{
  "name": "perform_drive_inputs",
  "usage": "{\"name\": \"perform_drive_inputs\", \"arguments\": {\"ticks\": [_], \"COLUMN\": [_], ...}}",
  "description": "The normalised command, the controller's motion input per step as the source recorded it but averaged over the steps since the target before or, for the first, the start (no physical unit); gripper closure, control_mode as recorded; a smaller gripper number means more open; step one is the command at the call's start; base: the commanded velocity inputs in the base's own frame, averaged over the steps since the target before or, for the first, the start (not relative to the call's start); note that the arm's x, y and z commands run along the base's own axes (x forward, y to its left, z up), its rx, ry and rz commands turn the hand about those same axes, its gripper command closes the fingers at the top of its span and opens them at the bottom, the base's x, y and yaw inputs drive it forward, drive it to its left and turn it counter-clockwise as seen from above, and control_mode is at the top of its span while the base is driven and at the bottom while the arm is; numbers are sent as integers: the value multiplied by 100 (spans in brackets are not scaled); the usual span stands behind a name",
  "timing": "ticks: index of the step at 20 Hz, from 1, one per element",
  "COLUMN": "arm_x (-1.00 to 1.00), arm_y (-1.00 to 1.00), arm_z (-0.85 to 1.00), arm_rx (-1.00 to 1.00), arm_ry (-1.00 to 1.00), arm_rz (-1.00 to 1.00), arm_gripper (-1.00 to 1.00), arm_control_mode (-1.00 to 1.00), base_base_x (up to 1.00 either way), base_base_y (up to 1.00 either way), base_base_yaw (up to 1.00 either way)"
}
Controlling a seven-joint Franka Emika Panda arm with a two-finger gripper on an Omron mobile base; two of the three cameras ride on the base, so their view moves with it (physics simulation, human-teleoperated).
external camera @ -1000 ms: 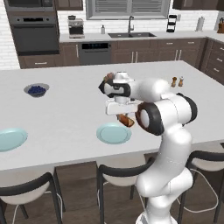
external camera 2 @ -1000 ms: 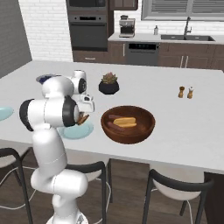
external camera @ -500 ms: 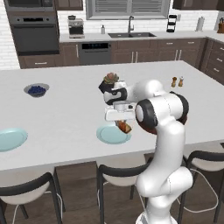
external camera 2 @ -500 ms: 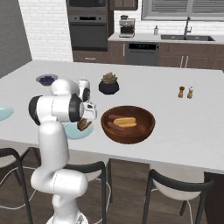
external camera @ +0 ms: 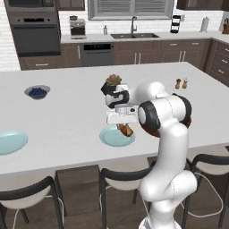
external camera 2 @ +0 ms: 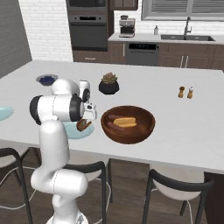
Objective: Place one bun and one sausage from the bowl on each plate.
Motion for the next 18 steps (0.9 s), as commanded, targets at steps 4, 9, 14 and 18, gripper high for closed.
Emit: {"name": "perform_drive_inputs", "arguments": {"ticks": [4,9,14,18], "arm_x": [0,-46,-26,-9], "arm_y": [0,0,-34,-90], "arm_z": [0,14,72,45], "arm_rx": [0,0,3,10], "arm_ry": [0,-14,-11,0], "arm_rz": [0,-4,-25,-17], "arm_gripper": [-100,-100,-100,-100], "arm_control_mode": [-100,-100,-100,-100], "base_base_x": [0,0,0,0], "base_base_y": [0,0,0,0], "base_base_yaw": [0,0,0,0]}}
